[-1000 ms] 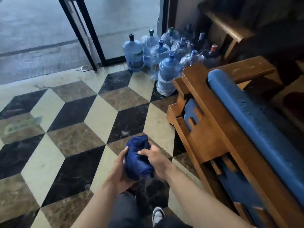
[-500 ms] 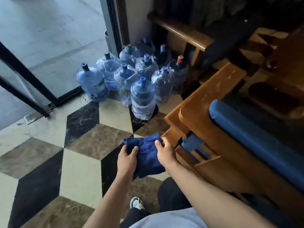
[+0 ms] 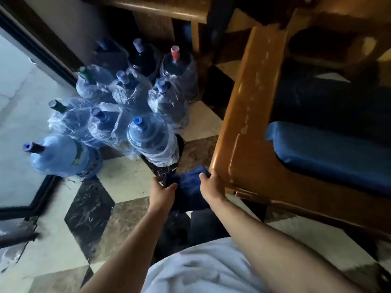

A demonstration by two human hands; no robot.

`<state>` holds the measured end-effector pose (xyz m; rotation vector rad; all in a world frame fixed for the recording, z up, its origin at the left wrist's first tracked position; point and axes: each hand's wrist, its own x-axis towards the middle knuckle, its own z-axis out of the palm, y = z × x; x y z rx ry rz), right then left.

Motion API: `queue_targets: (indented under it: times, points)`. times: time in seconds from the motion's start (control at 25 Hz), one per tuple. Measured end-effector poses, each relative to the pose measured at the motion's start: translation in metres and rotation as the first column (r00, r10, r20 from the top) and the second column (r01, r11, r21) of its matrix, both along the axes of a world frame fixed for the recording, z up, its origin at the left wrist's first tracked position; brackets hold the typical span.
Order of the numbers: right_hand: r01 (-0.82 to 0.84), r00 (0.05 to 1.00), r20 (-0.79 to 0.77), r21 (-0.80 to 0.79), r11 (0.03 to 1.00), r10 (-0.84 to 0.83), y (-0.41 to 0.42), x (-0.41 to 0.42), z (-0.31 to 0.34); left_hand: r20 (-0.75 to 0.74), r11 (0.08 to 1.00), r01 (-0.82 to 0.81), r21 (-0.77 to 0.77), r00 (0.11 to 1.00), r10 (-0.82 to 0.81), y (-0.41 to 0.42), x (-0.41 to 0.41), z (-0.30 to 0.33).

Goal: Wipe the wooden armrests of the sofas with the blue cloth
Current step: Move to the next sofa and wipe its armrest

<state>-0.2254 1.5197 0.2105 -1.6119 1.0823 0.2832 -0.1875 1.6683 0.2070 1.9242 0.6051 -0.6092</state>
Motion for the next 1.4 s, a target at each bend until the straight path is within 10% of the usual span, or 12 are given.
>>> queue_targets:
  times: [0.32,0.48,0.68,0.96,1.4]
  points:
    - [0.568,0.811,-0.043,-0.185,0.802,-0.584,-0.004,0.052,-0.016,-0.148,0.747,0.656,0.109,0.754,-0.640,-0.071,0.134,-0.038]
    - [0.758,0.596,0.039,-0.356,0.546,-0.802,-0.010,0.079,-0.032,-0.190,0.609,0.788,-0.094,0.586,-0.788,-0.122,0.177,-0.065]
    - [0.667,0.535,0.158,-0.682,0.300,-0.830,-0.004,0.110,-0.065,-0.175,0.552,0.804,-0.221,0.524,-0.834,-0.158,0.195,-0.103]
    - [0.228,0.744,-0.257,-0.770,0.596,-0.617,-0.006,0.139,-0.117,-0.272,0.619,0.686,-0.382,0.557,-0.785,-0.182,0.192,-0.134]
    - [0.332,0.641,-0.149,-0.830,0.448,-0.753,-0.073,0.172,-0.130,-0.331,0.594,0.661,-0.458,0.493,-0.805,-0.232,0.242,-0.127]
